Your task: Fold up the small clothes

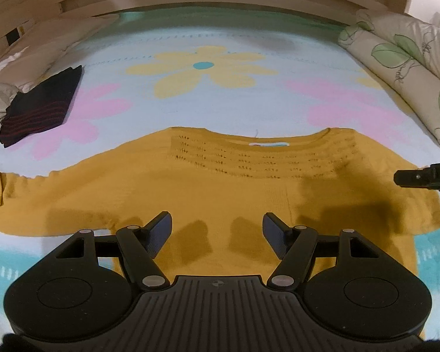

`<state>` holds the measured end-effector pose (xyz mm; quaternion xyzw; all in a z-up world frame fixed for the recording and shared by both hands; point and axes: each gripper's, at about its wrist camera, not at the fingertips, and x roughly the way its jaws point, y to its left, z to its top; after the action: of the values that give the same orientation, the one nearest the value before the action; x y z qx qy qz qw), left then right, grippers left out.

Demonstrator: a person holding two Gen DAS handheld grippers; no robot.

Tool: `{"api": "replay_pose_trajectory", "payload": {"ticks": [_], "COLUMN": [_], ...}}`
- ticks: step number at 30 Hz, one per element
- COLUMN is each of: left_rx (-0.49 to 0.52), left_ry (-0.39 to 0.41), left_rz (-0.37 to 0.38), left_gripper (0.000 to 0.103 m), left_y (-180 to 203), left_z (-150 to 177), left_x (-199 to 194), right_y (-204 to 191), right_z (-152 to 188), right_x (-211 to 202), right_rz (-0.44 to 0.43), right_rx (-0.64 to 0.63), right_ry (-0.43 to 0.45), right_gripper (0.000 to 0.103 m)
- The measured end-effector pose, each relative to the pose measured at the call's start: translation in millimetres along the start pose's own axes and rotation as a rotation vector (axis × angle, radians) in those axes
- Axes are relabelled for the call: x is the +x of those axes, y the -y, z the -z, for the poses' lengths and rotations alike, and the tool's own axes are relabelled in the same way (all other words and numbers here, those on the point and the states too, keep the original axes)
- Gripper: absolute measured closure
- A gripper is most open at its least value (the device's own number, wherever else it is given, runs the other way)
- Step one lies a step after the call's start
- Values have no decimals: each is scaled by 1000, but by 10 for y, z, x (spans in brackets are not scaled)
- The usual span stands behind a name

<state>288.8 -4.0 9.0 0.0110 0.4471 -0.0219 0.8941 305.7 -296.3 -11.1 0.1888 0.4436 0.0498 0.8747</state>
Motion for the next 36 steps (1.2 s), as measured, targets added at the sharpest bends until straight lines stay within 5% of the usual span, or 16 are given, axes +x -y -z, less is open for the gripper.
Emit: {"api": "replay_pose_trajectory", "payload": {"ticks": [3,7,9,12,14,18,21,32,36], "left_rx": [0,-29,-51,-94,-102,-78,-107,-179,-171], "left_ry": [0,-25,-48,-70,-76,-57,-48,-89,-85], "left_rz": [18,75,115,185,211,189,170,94,87], "left_gripper": [36,36,36,36,36,36,36,36,36], "left_y": [-14,30,90,201,303,452,381,-95,-177], "left_z": [14,8,-18,-33,-39,-38,-52,-41,-42], "left_x": [28,77,118,174,211,208,192,311,304], "right_y": [26,67,59,41,40,221,358,179,-179], "right_z": [49,107,159,178,204,241,240,258,221], "right_x": [-32,-202,-316,-402,-420,-364,-160,306,330], "right_rz": [0,117,191,311,328,135,29,31,-191], "right_rx": [42,84,73,33,-15,36,140,157,38], "right_ry": [14,19,36,35,52,55,31,4,-7], "right_gripper": [73,32,27,2,1,19,21,21,24]}}
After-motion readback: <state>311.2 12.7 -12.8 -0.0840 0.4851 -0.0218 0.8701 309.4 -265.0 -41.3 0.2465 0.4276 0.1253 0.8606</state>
